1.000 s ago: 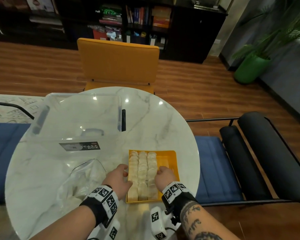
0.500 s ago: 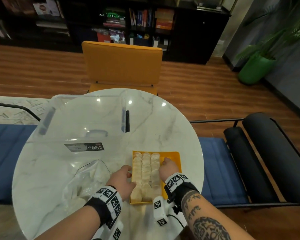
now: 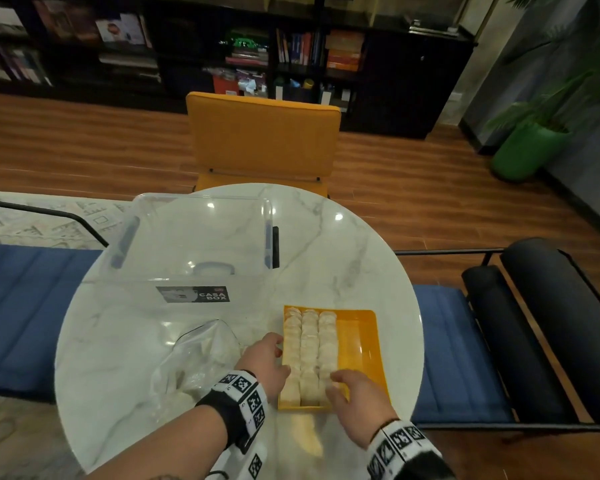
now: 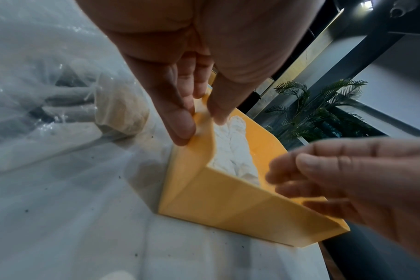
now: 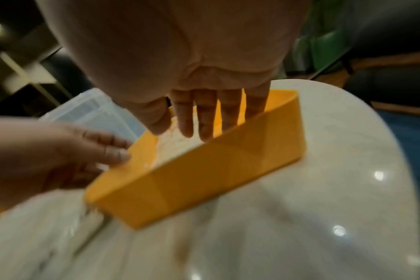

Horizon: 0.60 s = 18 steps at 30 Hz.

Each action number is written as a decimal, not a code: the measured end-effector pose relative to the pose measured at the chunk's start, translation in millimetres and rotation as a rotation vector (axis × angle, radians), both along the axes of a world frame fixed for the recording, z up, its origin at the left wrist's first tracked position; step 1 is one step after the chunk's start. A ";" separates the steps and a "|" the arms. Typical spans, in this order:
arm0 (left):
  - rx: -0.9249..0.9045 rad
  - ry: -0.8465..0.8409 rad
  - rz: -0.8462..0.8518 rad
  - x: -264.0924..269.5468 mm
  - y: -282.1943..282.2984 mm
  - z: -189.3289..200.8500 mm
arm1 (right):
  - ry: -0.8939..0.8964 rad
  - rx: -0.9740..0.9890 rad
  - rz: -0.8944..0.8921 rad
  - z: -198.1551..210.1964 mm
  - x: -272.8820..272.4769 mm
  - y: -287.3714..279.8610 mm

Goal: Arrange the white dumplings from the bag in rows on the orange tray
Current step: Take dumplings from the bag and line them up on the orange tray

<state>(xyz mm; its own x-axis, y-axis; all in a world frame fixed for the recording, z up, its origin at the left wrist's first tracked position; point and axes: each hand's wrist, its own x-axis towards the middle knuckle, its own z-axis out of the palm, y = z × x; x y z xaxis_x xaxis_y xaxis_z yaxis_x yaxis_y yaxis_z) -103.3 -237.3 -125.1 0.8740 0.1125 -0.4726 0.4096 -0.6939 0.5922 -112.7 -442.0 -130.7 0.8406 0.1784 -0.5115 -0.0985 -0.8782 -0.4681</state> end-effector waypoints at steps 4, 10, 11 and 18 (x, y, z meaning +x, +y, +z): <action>-0.012 -0.034 0.014 -2.0 -0.1 -1.3 | -0.017 -0.260 0.223 -11.9 -22.8 6.6; -0.035 -0.114 0.009 -12.4 7.0 9.4 | -0.077 -0.361 0.206 -24.5 -26.2 10.4; -0.076 -0.145 0.048 -14.4 13.3 13.0 | -0.085 -0.362 0.197 -25.5 -25.2 10.0; 0.096 -0.195 0.342 -31.0 109.3 28.5 | -0.087 -0.328 0.187 -28.1 -24.9 11.2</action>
<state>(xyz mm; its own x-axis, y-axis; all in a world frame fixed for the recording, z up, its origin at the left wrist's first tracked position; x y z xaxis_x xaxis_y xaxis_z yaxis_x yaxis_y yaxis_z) -134.3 -128.0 -96.6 0.8507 0.4477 -0.2753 0.5129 -0.5928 0.6208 -137.6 -430.8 -158.8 0.8517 0.1714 -0.4952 0.1051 -0.9817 -0.1590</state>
